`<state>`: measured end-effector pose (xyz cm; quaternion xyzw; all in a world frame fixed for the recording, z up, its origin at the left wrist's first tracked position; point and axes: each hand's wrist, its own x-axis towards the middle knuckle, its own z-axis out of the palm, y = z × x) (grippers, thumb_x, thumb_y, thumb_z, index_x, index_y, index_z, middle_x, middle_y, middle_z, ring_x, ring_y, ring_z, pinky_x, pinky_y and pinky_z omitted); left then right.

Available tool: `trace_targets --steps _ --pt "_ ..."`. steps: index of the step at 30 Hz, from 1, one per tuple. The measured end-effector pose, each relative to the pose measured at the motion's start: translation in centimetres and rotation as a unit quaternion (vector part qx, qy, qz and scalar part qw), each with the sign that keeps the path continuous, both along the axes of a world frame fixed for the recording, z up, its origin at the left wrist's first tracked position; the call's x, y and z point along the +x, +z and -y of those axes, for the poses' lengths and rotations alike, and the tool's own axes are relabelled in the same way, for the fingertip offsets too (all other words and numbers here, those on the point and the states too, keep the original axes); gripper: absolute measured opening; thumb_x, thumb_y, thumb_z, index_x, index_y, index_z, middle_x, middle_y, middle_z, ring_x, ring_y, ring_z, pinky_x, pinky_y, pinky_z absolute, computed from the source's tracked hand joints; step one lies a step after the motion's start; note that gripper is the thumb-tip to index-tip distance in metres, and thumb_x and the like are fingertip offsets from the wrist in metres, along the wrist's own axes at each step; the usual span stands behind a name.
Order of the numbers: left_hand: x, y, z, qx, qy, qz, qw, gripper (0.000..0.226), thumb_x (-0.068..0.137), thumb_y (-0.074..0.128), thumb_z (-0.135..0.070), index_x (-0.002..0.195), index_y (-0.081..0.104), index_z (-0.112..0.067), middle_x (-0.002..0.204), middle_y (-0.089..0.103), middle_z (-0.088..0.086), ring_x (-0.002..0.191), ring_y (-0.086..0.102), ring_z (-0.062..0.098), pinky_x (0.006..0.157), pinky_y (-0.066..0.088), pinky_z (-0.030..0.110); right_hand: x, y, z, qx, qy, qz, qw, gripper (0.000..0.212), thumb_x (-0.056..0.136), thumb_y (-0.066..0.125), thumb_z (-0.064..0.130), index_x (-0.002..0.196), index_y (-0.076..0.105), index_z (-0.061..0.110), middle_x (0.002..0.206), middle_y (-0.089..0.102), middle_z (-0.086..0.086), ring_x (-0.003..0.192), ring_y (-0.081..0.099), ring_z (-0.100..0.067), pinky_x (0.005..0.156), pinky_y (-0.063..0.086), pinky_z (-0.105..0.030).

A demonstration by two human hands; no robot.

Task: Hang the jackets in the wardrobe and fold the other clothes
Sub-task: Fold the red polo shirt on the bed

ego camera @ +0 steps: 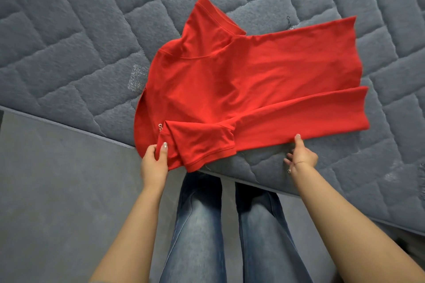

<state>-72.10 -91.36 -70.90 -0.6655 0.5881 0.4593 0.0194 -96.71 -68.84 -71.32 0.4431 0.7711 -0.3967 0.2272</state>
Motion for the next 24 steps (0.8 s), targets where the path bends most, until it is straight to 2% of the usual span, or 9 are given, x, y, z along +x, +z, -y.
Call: trace_targets --steps 2,4,7,10,13,15,17,20,24 --pt "-0.2 0.0 -0.3 -0.028 -0.029 -0.008 0.999 0.030 0.100 0.051 -0.028 0.084 0.056 -0.004 0.077 0.061 0.014 0.084 0.059 0.041 0.071 0.042 0.043 -0.9 -0.2 -0.7 -0.008 0.013 -0.020 1.000 0.045 0.091 0.064 0.043 0.096 0.063 -0.002 0.086 0.059 -0.014 0.056 0.049 -0.018 0.061 0.053 -0.036" --pt "0.0 0.0 -0.1 -0.053 -0.074 0.008 0.996 0.029 0.101 0.049 -0.029 0.084 0.054 -0.006 0.073 0.059 0.014 0.080 0.058 0.042 0.067 0.040 0.042 -2.0 -0.5 -0.9 0.009 0.072 -0.046 0.996 0.039 0.095 0.058 0.041 0.074 0.052 0.010 0.081 0.061 -0.014 0.054 0.053 -0.016 0.053 0.048 -0.033" --pt "0.4 0.1 0.9 -0.090 -0.131 0.075 0.984 0.029 0.101 0.048 -0.032 0.097 0.058 -0.004 0.090 0.066 0.026 0.086 0.059 0.043 0.070 0.043 0.045 -2.9 -1.0 -2.5 0.046 0.144 -0.052 0.987 0.046 0.101 0.048 0.034 0.061 0.036 0.015 0.078 0.057 -0.016 0.063 0.058 -0.028 0.067 0.052 -0.047" --pt "0.5 0.3 1.8 -0.079 -0.171 0.107 0.976 0.029 0.100 0.048 -0.033 0.097 0.058 -0.006 0.090 0.065 0.028 0.086 0.059 0.044 0.068 0.045 0.045 -2.2 -1.2 -4.6 0.050 0.145 -0.023 0.988 0.044 0.103 0.041 0.032 0.063 0.044 0.015 0.085 0.064 -0.020 0.077 0.058 -0.028 0.080 0.051 -0.049" --pt "0.3 0.4 1.8 -0.051 -0.211 0.150 0.965 0.027 0.099 0.050 -0.032 0.093 0.056 -0.006 0.090 0.065 0.027 0.089 0.060 0.045 0.068 0.043 0.043 -2.1 -1.0 -5.4 0.009 0.132 -0.008 0.991 0.040 0.106 0.035 0.029 0.085 0.060 0.006 0.091 0.068 -0.019 0.069 0.058 -0.022 0.068 0.049 -0.035" --pt "0.1 0.5 1.4 -0.027 -0.197 0.155 0.968 0.023 0.096 0.056 -0.029 0.104 0.056 -0.008 0.100 0.068 0.021 0.099 0.061 0.043 0.086 0.045 0.047 -3.1 -0.8 -5.4 -0.024 0.109 0.005 0.994 0.044 0.106 0.033 0.030 0.115 0.058 -0.006 0.097 0.066 -0.021 0.073 0.060 -0.025 0.064 0.047 -0.033" --pt "-0.4 0.8 0.7 0.013 -0.145 0.128 0.981 0.039 0.087 0.061 -0.041 0.115 0.053 -0.015 0.110 0.067 0.010 0.109 0.059 0.035 0.102 0.038 0.048 -4.6 -0.4 -5.3 -0.048 0.084 0.005 0.995 0.053 0.103 0.038 0.039 0.126 0.051 -0.007 0.108 0.062 -0.025 0.089 0.061 -0.034 0.073 0.052 -0.042" --pt "-1.3 0.9 -0.5 0.002 -0.069 0.069 0.995 0.045 0.079 0.065 -0.053 0.114 0.051 -0.028 0.112 0.056 -0.005 0.113 0.054 0.026 0.108 0.032 0.052 -7.0 0.0 -5.1 -0.053 0.045 -0.017 0.997 0.051 0.098 0.048 0.047 0.121 0.050 0.001 0.102 0.057 -0.015 0.098 0.062 -0.036 0.073 0.054 -0.041" --pt "-2.7 0.2 -0.7 -0.032 0.008 0.027 0.999 0.035 0.087 0.066 -0.048 0.099 0.059 -0.016 0.105 0.061 0.006 0.102 0.058 0.030 0.101 0.041 0.053 -9.4 0.0 -5.3 -0.073 -0.044 -0.047 0.995 0.025 0.099 0.051 0.038 0.094 0.050 0.013 0.115 0.059 -0.014 0.107 0.063 -0.035 0.083 0.051 -0.046"
